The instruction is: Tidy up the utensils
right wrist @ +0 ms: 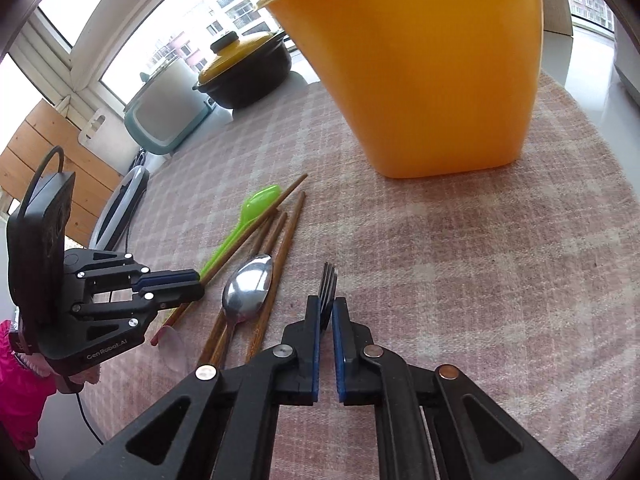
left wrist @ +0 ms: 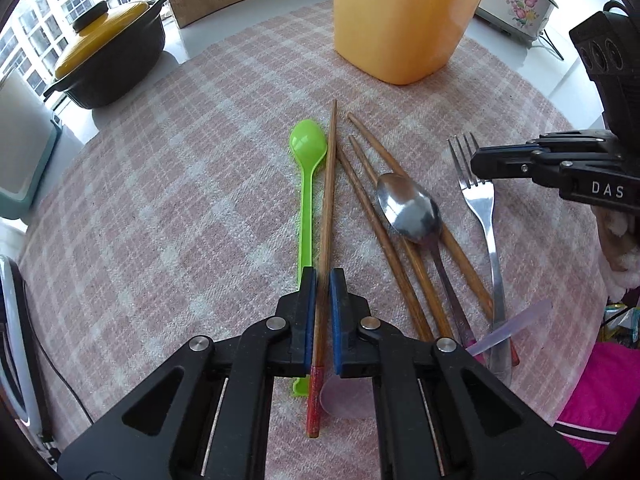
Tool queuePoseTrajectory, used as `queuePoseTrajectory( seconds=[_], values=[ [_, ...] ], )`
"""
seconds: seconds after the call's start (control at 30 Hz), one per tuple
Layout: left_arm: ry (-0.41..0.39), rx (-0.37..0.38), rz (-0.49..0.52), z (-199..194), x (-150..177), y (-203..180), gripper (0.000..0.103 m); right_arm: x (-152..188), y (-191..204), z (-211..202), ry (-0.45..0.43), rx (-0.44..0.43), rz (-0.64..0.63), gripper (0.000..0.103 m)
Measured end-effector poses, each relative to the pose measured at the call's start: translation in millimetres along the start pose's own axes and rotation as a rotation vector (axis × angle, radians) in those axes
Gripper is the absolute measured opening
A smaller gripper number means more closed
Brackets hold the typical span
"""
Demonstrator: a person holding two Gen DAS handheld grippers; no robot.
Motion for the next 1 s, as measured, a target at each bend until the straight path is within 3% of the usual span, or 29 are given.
queuePoseTrajectory(
  seconds=[0.4,0.57,0.73,1.0],
  values=[
    [0.034,-0.005,0.053,19,-32,-6,0.005,0,-5,-4,0.010,0.005,-0.004,0.003],
    [0.039,-0.014,0.064,26,-47,-4,0.009,-1,-7,-4,0.014,0.007,-0.002,0.004],
    [0.018,-0.002,0.041,29,-54,-3,0.004,-3,-11,1,0.030,0.023,0.005,0.020],
    [-0.052,0.041,-0.088,18,-46,12,0.004,-12,-1,11,0.026,0.039,-0.048,0.020]
  ],
)
Point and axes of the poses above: each gripper's, at about its wrist camera, not at the fingertips, and z roughly the way its jaws point, y to its left, x to its underside, the point moved 6 cm from there along z, roughly the way its jaws point, and after that the axes turned 6 degrees about z, right-handed, at the moved point
